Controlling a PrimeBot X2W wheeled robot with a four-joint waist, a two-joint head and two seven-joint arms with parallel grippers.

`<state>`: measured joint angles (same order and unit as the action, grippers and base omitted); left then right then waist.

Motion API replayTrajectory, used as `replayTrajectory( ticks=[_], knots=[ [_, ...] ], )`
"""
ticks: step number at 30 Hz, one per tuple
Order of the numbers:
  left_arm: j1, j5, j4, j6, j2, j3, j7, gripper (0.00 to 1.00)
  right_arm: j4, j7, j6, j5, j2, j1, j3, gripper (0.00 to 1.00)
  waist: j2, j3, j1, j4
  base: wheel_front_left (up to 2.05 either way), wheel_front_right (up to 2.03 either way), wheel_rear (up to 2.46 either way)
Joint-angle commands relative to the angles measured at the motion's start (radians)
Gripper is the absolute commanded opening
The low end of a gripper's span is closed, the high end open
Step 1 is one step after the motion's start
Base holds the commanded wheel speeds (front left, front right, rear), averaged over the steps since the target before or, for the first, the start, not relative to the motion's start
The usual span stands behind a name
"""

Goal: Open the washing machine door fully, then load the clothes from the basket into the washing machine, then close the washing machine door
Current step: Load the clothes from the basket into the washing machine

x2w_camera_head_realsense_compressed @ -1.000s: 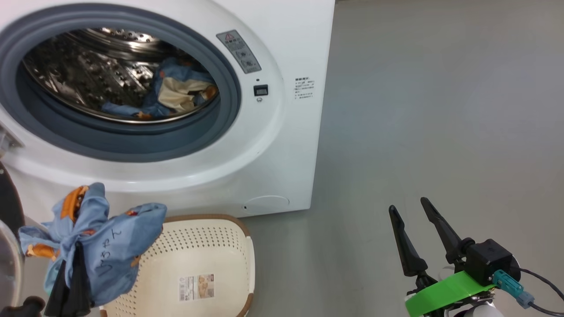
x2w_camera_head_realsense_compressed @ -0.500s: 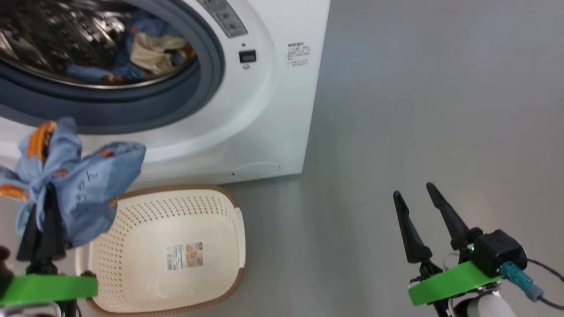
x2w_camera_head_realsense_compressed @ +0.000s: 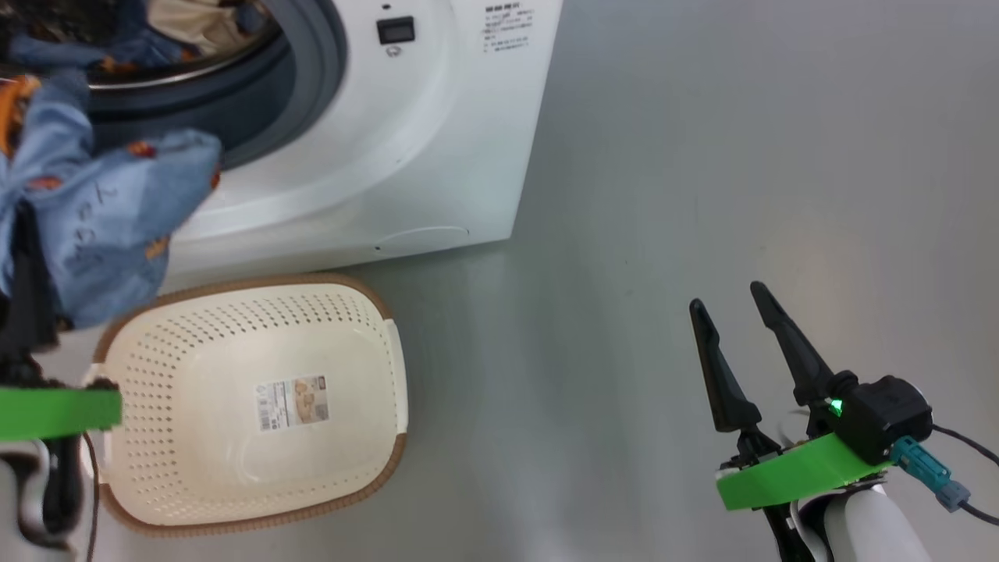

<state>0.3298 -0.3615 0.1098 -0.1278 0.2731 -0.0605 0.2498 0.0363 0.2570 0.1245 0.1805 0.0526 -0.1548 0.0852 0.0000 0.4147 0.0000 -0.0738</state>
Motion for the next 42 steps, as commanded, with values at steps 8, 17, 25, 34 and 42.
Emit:
replayTrajectory(
  ticks=[8,17,25,34,42],
  knots=[
    [0.153,-0.032,0.016,-0.003,0.108,-0.009,0.012,0.0,-0.04,0.005,0.006,0.02,-0.002,-0.028,0.043,1.0,0.0,0.106,0.0,-0.048,0.0,0.0,0.0],
    [0.292,-0.052,0.059,-0.003,0.177,0.03,0.012,0.0,-0.053,0.005,0.006,0.043,-0.002,-0.043,0.07,1.0,0.0,0.181,0.0,-0.073,0.0,0.0,0.0],
    [0.444,-0.1,0.187,-0.003,0.231,0.093,0.012,0.0,-0.06,0.005,0.006,0.059,-0.002,-0.06,0.088,1.0,0.0,0.233,0.0,-0.09,0.0,0.0,0.0],
    [0.673,-0.136,0.35,-0.003,0.283,0.204,0.009,0.0,-0.063,0.005,0.006,0.068,-0.002,-0.077,0.104,1.0,0.0,0.271,0.0,-0.109,0.0,0.0,0.0],
    [0.838,-0.158,0.452,-0.003,0.32,0.284,-0.025,0.0,-0.069,0.005,0.006,0.087,-0.002,-0.077,0.112,1.0,0.0,0.294,0.0,-0.134,0.0,0.0,0.0]
  ],
)
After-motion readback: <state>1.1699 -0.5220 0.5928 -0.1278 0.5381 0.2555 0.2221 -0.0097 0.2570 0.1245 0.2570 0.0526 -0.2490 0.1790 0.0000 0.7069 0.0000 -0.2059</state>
